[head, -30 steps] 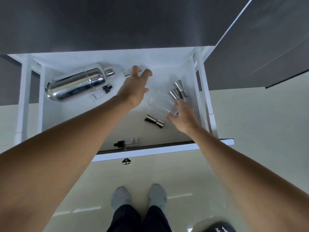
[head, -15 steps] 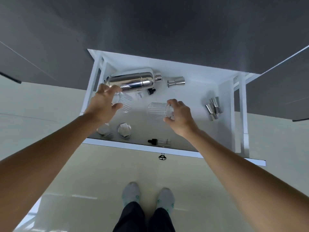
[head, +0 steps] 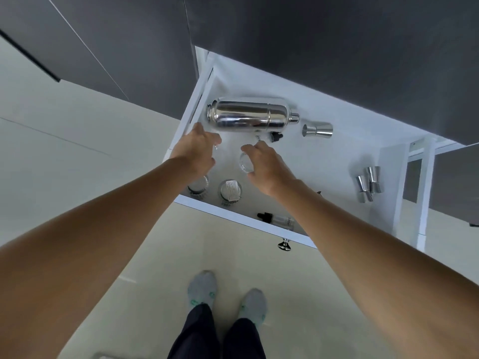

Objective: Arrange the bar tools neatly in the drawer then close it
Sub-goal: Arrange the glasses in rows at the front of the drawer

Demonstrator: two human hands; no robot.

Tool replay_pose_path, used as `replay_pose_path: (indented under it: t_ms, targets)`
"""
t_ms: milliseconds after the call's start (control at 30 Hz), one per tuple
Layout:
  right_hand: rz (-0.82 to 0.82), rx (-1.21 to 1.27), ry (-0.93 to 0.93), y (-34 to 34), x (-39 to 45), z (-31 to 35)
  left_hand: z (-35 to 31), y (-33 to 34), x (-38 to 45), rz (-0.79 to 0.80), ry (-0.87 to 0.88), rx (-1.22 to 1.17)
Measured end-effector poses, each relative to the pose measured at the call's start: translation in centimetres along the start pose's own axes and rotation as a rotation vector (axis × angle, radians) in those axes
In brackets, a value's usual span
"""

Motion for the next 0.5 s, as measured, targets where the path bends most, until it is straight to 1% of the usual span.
replay_pose_path:
  t_ms: [267, 500]
  targets:
    - [0.061, 0.001, -0.054, 0.1, 0.5, 2.3, -0.5, -0.1, 0.3, 0.038, -0.013, 0.024]
    - [0.140, 0.008, -0.052, -0.2, 0.2, 2.1, -0.8, -0.1, 0.8, 0.135, 0.012, 0.067]
Point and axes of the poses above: each hand's wrist, its own x-axis towards the middle knuckle, its own y-axis out of the palm, z = x × y, the point moved 8 cm from there along x, towards the middle knuckle, and after that the axes turned 14 degrees about y, right-handed, at the moved point
